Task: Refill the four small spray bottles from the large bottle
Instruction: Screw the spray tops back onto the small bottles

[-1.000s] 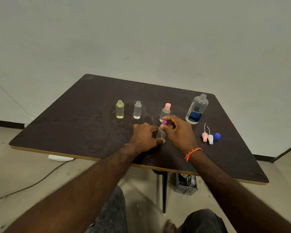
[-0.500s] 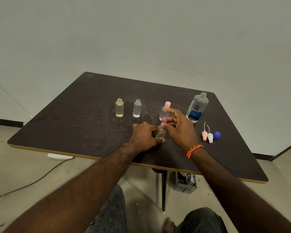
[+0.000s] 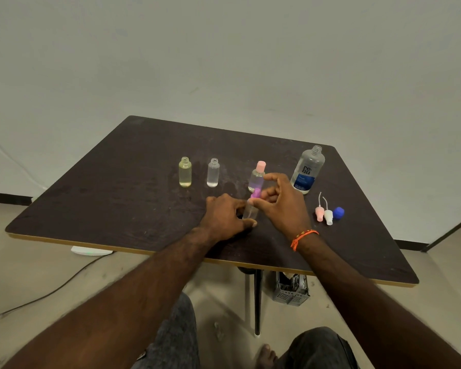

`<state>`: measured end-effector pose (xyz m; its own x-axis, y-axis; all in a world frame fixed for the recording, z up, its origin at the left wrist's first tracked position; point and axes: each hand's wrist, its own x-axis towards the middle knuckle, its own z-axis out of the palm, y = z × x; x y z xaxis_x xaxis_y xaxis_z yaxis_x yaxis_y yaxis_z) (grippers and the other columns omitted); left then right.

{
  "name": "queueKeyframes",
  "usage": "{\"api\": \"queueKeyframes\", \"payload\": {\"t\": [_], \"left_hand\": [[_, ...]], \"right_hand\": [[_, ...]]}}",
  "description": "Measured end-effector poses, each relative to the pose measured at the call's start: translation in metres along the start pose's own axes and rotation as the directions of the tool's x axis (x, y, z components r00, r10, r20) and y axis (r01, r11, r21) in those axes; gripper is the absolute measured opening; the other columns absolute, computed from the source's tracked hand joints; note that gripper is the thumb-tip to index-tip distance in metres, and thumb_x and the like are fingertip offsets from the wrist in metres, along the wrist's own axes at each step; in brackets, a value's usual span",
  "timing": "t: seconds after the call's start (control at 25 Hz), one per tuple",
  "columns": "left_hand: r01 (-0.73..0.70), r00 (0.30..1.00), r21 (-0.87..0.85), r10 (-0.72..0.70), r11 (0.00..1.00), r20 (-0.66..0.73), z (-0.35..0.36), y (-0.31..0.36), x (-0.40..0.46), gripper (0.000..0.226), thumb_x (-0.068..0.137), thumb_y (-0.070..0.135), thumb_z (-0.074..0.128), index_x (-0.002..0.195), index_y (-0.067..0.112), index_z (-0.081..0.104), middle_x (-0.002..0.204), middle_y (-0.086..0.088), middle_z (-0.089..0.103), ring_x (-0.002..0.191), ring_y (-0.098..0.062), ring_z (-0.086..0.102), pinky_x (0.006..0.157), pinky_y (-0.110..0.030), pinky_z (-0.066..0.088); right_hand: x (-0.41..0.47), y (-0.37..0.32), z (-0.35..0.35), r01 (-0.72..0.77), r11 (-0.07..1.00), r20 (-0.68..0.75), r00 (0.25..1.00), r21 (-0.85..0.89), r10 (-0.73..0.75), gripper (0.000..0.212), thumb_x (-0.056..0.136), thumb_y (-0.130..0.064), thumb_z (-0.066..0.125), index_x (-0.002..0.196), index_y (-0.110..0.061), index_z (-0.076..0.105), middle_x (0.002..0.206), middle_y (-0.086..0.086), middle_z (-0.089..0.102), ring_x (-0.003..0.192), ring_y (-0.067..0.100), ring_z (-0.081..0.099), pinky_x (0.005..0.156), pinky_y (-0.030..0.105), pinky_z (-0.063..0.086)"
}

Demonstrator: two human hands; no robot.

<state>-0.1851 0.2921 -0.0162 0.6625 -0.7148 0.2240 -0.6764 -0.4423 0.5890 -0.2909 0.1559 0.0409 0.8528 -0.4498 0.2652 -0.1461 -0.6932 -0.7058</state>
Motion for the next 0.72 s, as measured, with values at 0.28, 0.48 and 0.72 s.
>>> {"api": "queueKeyframes", "payload": {"t": [0.28,0.48,0.72], "left_hand": [[0.015,0.999,-0.011,-0.015,1.0,0.034,-0.0027,0.0028,0.0003,0.023,0.082,0.05,0.081,0.081,0.043,0.06,0.067,0.022,0.058,0.074,0.003,0.053,0.097,-0.043,0.039],[0.038,0.999,0.003,-0.038,0.999,-0.006,0.0001,0.0031,-0.0006,0.026,0.081,0.052,0.081,0.095,0.032,0.072,0.071,0.021,0.059,0.08,-0.003,0.057,0.097,-0.041,0.037],[0.011,1.0,0.036,-0.011,0.999,-0.001,0.0011,0.0016,-0.0001,0.027,0.081,0.052,0.081,0.078,0.043,0.055,0.064,0.022,0.054,0.069,0.004,0.048,0.094,-0.041,0.039]], "right_hand": [[0.0008,-0.0026,-0.0062,0.013,0.996,0.101,0.995,0.084,-0.022,0.065,0.089,-0.017,0.073,0.146,-0.024,0.041,0.119,-0.006,0.069,0.103,-0.003,0.065,0.092,0.018,0.053],[0.003,-0.0064,-0.0023,0.003,1.0,0.106,0.994,0.029,-0.006,0.073,0.081,-0.03,0.081,0.141,-0.025,0.041,0.117,-0.009,0.064,0.103,0.005,0.063,0.088,0.025,0.055],[0.0047,-0.0074,0.0013,-0.027,0.999,0.115,0.993,0.044,0.022,0.059,0.089,-0.013,0.072,0.141,-0.024,0.047,0.125,-0.001,0.068,0.105,-0.001,0.064,0.093,0.015,0.05]]}}
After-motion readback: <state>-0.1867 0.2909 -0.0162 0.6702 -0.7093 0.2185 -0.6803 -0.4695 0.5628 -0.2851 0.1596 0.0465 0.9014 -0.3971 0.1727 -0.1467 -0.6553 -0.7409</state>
